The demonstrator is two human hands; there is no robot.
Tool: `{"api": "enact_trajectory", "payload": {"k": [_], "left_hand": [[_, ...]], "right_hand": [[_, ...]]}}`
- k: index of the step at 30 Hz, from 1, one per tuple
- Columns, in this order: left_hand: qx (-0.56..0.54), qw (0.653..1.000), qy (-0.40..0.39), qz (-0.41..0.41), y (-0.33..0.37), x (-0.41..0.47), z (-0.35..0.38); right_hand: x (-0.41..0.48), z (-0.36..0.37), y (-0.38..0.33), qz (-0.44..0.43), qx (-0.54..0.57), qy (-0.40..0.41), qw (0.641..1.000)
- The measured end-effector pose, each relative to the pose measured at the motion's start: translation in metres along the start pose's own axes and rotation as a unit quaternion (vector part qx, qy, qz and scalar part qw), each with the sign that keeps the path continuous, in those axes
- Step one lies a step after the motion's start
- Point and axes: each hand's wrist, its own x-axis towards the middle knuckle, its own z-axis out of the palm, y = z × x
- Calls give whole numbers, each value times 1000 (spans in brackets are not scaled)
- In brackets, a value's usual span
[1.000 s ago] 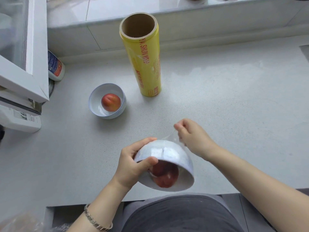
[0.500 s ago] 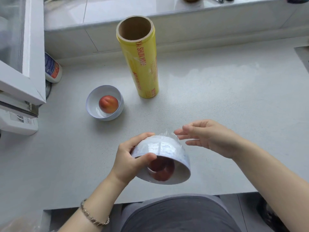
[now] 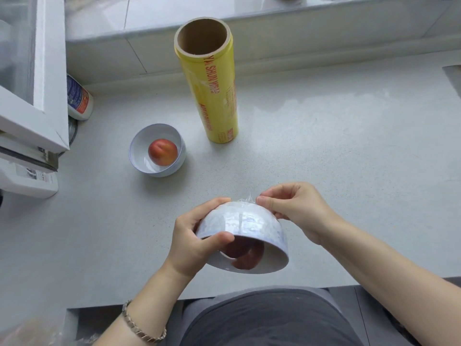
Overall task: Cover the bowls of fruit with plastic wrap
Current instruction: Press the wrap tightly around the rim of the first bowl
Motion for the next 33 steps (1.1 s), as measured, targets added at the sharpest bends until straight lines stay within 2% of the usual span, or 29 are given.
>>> {"api": "enact_trajectory", "payload": {"k": [6, 11, 13, 16, 18, 20, 21, 26, 33], "left_hand": [[-7, 1000, 5, 2, -1, 2, -2], [-18, 1000, -1, -2, -4, 1, -1], [-20, 1000, 6, -6, -6, 2, -1], [-26, 999, 29, -22, -9, 5, -3], [-21, 999, 33, -25, -8, 9, -4], [-14, 999, 29, -26, -6, 11, -5], [-12, 999, 23, -25, -4, 11, -4], [9, 1000, -5, -9, 0, 12, -3], [18, 1000, -3, -18, -3, 10, -4]], "right_hand": [[-2, 4, 9, 19, 0, 0, 1000], [-9, -2, 21, 39, 20, -67, 997], [-12, -8, 22, 40, -8, -91, 995], [-14, -18, 12, -45, -152, -38, 987], [-20, -16, -3, -148, -151, -20, 977], [-23, -10, -17, -201, -148, -32, 968], [-22, -6, -21, -189, -157, -40, 968], [-2, 9, -25, -19, -175, -69, 982], [11, 18, -18, 7, -108, -25, 994]]}}
